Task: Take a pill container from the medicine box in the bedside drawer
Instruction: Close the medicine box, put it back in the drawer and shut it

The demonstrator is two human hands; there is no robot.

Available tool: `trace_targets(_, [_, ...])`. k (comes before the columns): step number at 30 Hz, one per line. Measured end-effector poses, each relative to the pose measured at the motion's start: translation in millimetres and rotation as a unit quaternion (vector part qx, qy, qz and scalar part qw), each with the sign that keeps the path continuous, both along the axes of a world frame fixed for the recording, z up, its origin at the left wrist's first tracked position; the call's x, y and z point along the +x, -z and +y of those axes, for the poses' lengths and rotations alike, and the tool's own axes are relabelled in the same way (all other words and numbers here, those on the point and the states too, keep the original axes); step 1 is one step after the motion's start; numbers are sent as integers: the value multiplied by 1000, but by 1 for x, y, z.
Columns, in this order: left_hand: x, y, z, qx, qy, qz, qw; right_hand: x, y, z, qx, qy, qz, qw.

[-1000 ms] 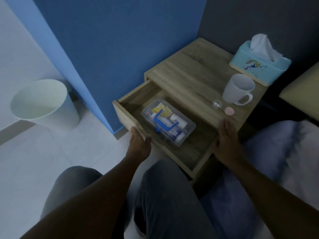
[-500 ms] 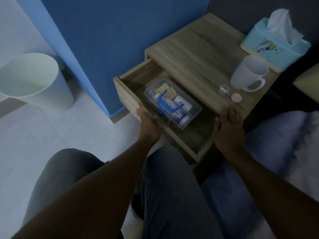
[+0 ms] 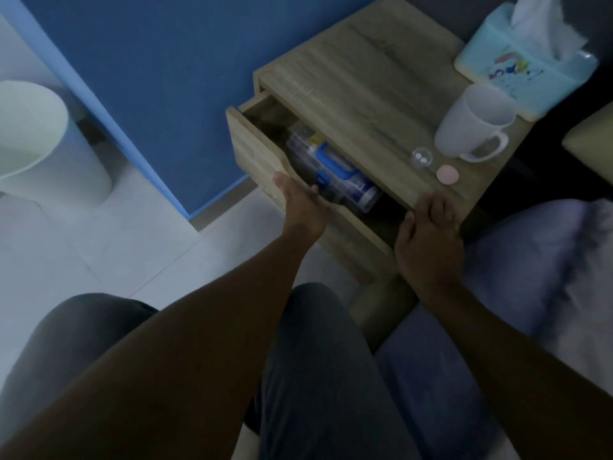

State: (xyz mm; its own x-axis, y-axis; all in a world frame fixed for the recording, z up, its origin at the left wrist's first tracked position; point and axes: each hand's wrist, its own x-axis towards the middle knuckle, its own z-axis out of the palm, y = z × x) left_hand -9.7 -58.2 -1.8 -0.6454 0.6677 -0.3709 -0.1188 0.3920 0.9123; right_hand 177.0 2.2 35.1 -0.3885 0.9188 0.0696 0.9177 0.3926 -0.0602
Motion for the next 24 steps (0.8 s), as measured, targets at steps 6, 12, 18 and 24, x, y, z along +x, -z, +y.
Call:
trace_targets(6, [1, 0, 29, 1, 48, -16, 999, -1, 3, 2, 12, 3, -7, 1000])
trace_targets(12, [4, 2, 54, 5, 54, 16, 998, 1, 4, 1, 13, -4, 1, 1000])
trace_targets(18, [4, 5, 70, 6, 61, 6, 998, 1, 6, 0, 24, -1, 6, 1000])
trace_targets(24, [2, 9, 79, 11, 69, -14, 997, -2, 7, 0, 18, 4, 11, 1000])
